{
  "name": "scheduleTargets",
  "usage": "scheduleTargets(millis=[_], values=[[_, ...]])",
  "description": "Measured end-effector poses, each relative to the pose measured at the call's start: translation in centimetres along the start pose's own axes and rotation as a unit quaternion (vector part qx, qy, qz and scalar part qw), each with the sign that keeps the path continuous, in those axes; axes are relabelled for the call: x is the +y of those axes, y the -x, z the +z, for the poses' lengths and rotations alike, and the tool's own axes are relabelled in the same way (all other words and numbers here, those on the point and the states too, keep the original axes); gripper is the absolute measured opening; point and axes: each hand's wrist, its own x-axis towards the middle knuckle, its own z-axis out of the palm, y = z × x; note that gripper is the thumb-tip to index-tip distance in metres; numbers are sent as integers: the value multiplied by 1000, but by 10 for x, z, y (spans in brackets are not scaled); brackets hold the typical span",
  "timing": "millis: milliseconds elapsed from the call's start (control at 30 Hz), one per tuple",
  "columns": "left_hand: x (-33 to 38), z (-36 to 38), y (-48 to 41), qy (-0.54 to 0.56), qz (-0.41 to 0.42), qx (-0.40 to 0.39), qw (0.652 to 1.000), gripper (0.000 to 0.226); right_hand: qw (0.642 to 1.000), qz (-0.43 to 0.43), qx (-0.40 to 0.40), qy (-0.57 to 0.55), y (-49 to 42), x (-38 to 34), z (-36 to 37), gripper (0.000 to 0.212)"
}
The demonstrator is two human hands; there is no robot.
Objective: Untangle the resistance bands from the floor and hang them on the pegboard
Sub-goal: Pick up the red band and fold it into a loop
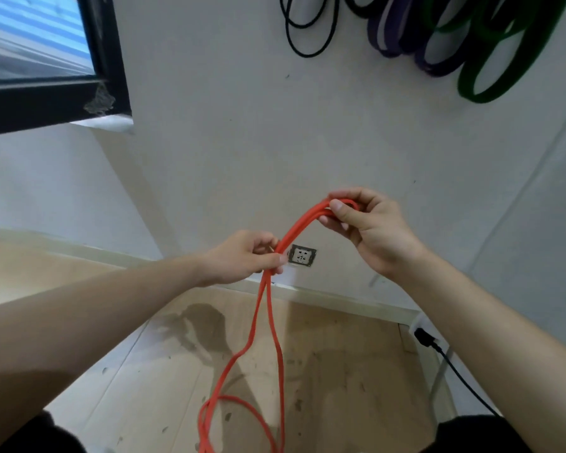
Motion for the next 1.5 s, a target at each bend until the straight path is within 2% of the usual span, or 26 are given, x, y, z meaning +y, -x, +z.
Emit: scheduleTargets(millis=[133,233,367,467,567,633,700,767,833,900,1000,1067,1200,1267,1333,1400,1433,1500], values=[[2,-3,-3,-16,0,25,1000,9,999,6,27,-45,-4,-4,-11,11],[6,-9,-4,28,3,56,998,14,998,13,50,-47,-7,-6,-24,13],[19,-20,-5,147,16,89,985,11,997,52,63,-2,-7,-6,-39,16],[28,-25,-2,197,26,87,976,12,991,99,28,83,-2,2,-41,14],[33,-24,2,201,32,74,976,12,963,121,-43,237,5,7,-34,18],[36,-22,4,186,33,70,979,12,928,83,-77,353,8,6,-25,25],[39,-21,6,157,33,63,985,11,887,16,-87,453,10,1,-15,45],[42,-21,8,113,38,47,992,11,861,-51,-102,496,11,-4,-2,66],[44,-19,10,81,47,32,995,13,852,-78,-133,501,13,-5,10,75],[46,-18,11,86,56,24,994,15,854,-64,-163,491,14,-2,19,62],[47,-19,12,99,60,24,993,19,874,-20,-185,448,14,1,23,26],[45,-22,14,44,71,30,996,22,870,-1,-184,457,12,0,22,16],[39,-18,16,-69,91,18,993,27,821,-20,-185,540,11,-5,23,9],[35,-11,15,-111,111,37,987,27,813,-37,-172,555,11,-9,24,10],[33,-7,13,-137,120,54,982,25,812,-58,-155,560,11,-16,22,10],[31,-6,12,-116,109,52,986,23,811,-72,-140,563,11,-23,18,12],[31,-6,12,-99,102,50,989,21,818,-75,-134,555,12,-25,16,14],[32,-6,13,-69,95,46,992,18,853,-70,-123,502,13,-27,11,16]])
